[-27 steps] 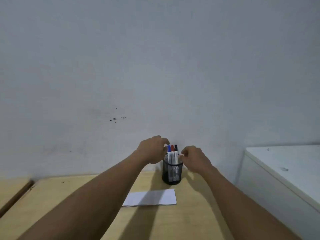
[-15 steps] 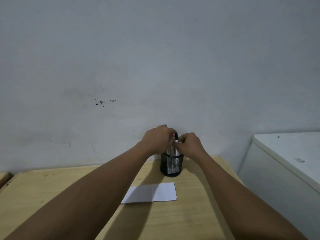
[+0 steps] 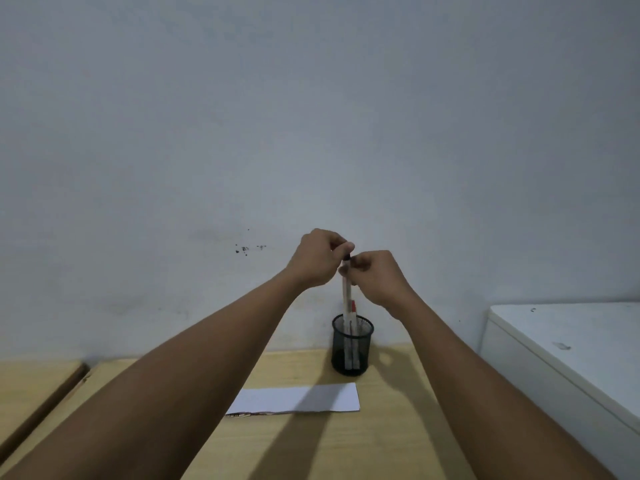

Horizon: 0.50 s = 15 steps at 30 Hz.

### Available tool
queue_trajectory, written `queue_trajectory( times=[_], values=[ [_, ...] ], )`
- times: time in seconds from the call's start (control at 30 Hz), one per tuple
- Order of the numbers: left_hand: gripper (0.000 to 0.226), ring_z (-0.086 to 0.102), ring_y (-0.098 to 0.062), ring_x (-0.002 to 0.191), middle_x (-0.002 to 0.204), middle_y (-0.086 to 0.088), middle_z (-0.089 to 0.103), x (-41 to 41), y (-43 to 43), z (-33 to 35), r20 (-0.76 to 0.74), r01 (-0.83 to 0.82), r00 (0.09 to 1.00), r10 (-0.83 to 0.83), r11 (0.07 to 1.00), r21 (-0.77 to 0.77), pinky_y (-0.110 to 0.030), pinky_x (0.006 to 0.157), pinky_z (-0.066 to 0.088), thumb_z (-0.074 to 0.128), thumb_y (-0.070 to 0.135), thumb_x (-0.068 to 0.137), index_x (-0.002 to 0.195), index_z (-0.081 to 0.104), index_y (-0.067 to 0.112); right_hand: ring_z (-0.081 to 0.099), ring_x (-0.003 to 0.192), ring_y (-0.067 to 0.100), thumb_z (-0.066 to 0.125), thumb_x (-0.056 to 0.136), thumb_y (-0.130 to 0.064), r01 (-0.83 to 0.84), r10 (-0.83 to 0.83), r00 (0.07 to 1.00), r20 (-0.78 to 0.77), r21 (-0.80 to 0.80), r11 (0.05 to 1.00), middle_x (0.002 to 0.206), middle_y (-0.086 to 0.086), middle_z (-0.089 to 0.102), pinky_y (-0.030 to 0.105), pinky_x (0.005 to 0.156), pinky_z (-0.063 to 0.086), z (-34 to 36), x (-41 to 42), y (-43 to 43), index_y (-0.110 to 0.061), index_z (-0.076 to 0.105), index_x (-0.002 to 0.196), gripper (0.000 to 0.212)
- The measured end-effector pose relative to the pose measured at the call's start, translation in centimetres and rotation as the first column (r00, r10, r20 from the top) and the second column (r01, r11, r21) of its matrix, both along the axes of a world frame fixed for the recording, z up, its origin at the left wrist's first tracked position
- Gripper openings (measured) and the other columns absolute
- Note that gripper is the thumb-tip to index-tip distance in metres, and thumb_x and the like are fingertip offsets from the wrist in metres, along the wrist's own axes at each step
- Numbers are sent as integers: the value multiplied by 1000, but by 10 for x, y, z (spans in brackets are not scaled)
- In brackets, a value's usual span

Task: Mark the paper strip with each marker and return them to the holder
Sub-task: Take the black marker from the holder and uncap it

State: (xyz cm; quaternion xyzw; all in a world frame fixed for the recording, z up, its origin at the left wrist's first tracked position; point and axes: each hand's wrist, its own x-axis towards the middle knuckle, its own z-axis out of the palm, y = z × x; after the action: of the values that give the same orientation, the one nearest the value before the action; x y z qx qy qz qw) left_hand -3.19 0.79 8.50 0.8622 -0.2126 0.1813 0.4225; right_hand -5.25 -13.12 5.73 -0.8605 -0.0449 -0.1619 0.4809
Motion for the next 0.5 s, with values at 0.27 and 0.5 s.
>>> queue_trajectory(
  times=[0.27,0.5],
  values=[
    [30,67,-18,73,82,-1,76,-55,61,27,86,-192,977,194,981,-20,-41,73,59,63,41,91,84,79,17,72,79,12,79,85,-22,-87,83,993,90,42,995,80,-3,75,22,68,47,22,-50,60,-16,77,82,8],
    [34,65,-16,66,75,4,73,-60,106,9,36,-294,954,299,950,-107,-36,67,55,63,46,90,78,77,18,67,67,15,89,73,-27,-45,42,995,88,42,998,76,2,73,25,60,48,0,-56,107,-5,72,80,29]
  ],
)
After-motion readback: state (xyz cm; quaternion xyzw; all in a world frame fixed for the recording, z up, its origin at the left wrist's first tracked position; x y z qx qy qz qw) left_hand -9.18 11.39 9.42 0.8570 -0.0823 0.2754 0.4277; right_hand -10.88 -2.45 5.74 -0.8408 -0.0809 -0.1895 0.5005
